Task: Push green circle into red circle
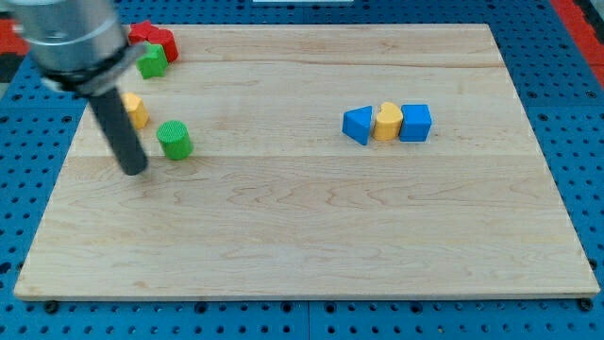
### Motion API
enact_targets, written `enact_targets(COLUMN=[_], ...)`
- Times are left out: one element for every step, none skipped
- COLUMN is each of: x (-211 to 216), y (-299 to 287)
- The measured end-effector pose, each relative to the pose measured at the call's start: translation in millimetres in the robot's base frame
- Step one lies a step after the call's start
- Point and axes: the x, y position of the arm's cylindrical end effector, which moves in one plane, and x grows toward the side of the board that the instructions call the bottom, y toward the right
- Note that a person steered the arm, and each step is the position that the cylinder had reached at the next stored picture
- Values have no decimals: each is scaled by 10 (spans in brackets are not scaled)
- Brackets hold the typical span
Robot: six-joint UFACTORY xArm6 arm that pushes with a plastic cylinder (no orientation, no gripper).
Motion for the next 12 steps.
enact_targets(x=[-410,-474,89,-19,-415,-275,-425,-543,-739,-1199,-1563,-1826], y=[432,872,752,966,977,1163,1398,1401,1572,1752,1816,1838])
